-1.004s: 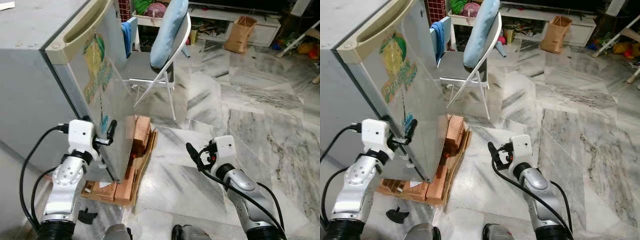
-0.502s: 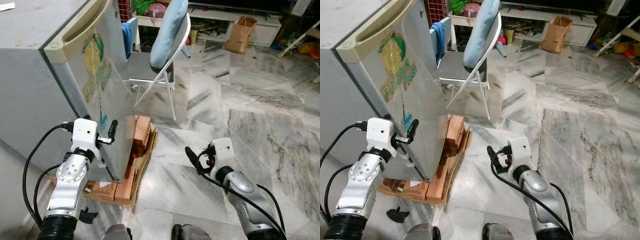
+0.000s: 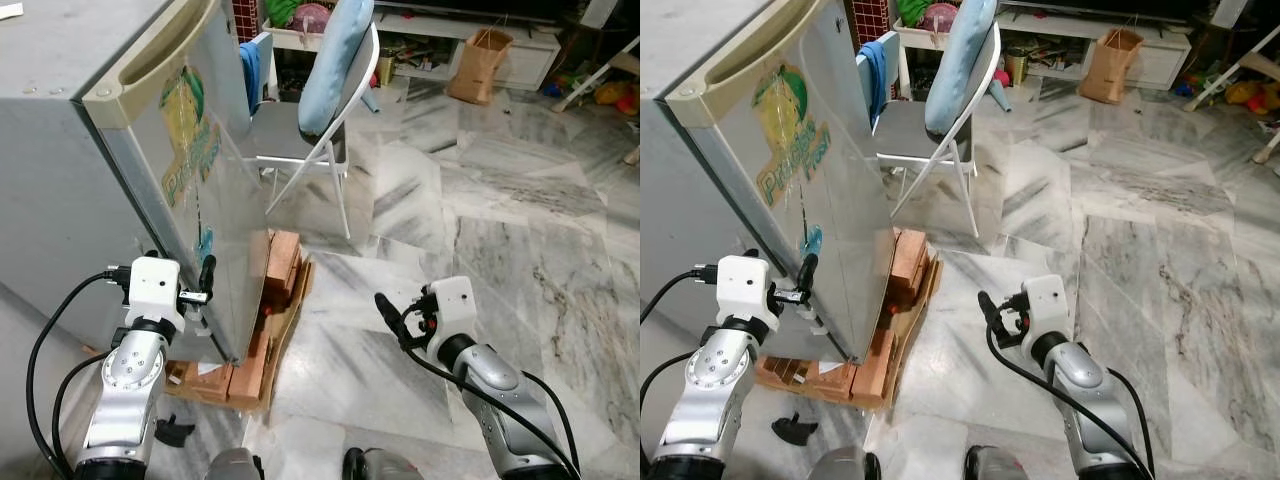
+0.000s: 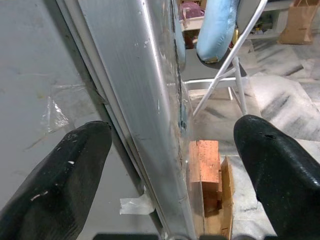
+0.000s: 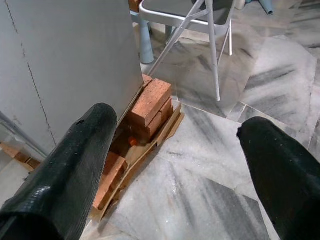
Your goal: Restocking fridge
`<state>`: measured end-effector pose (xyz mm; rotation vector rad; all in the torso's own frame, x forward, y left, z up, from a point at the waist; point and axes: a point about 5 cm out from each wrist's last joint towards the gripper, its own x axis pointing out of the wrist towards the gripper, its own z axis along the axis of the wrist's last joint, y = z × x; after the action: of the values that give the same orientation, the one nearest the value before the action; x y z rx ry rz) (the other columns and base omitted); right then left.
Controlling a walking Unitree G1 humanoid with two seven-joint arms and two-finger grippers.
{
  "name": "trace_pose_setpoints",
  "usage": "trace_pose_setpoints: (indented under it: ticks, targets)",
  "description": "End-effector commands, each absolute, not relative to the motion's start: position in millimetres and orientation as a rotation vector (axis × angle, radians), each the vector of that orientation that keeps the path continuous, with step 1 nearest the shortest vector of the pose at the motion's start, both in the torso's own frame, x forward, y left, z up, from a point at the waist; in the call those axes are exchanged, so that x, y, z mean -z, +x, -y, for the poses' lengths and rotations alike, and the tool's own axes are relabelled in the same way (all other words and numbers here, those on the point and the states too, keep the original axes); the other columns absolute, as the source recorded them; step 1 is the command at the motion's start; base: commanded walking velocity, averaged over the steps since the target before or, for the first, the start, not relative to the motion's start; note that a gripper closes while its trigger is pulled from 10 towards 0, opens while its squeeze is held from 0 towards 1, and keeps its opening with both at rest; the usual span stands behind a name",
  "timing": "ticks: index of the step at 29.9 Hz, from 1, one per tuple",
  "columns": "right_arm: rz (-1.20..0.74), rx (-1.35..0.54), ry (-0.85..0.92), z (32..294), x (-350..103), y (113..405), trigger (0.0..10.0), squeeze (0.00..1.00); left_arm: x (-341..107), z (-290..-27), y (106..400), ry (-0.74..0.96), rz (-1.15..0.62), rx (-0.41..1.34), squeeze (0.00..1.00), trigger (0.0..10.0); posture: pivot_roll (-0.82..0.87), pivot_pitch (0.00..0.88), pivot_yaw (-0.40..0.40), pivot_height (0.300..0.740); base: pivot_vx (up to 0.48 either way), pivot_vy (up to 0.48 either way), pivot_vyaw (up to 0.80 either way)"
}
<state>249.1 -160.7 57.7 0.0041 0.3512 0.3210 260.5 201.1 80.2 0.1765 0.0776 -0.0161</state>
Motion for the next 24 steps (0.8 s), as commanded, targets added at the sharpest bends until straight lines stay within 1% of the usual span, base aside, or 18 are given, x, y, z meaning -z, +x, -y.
trace_pose_setpoints:
  ticks: [1, 5, 7, 11, 16, 24]
  targets:
    - [-0.348, -0.339, 0.002, 159.9, -59.9, 247.1, 10.0, 0.0, -84.0, -201.5, 264.8, 0.181, -0.058, 0.013, 0.0, 10.0, 0.07, 0.067, -0.01, 0.74, 0.0, 0.0, -0.8]
    - [-0.314, -0.383, 0.032, 157.5, -66.0, 241.8, 10.0, 0.0, -87.7, -204.3, 268.2, 0.183, -0.035, -0.02, 0.0, 10.0, 0.07, 0.065, -0.008, 0.74, 0.0, 0.0, -0.8]
    - [-0.314, -0.395, 0.026, 158.2, -66.2, 237.0, 10.0, 0.0, -87.0, -205.7, 265.0, 0.183, -0.042, -0.036, 0.0, 10.0, 0.07, 0.066, -0.009, 0.74, 0.0, 0.0, 0.0]
    - [-0.33, -0.393, 0.017, 160.5, -61.6, 230.0, 10.0, 0.0, -77.5, -201.1, 249.4, 0.15, -0.086, -0.014, 0.0, 10.0, 0.07, 0.067, -0.009, 0.74, 0.0, 0.0, 0.0]
    - [-0.333, -0.401, 0.005, 159.6, -59.7, 234.0, 10.0, 0.0, -68.5, -192.9, 236.5, 0.128, -0.111, -0.014, 0.0, 10.0, 0.08, 0.062, -0.014, 0.74, 0.0, 0.247, 0.0]
    - [-0.345, -0.412, -0.009, 158.1, -54.9, 238.8, 10.0, 0.0, -68.1, -186.8, 234.4, 0.112, -0.118, -0.006, 0.0, 10.0, 0.09, 0.054, -0.02, 0.74, 0.0, 0.292, 0.0]
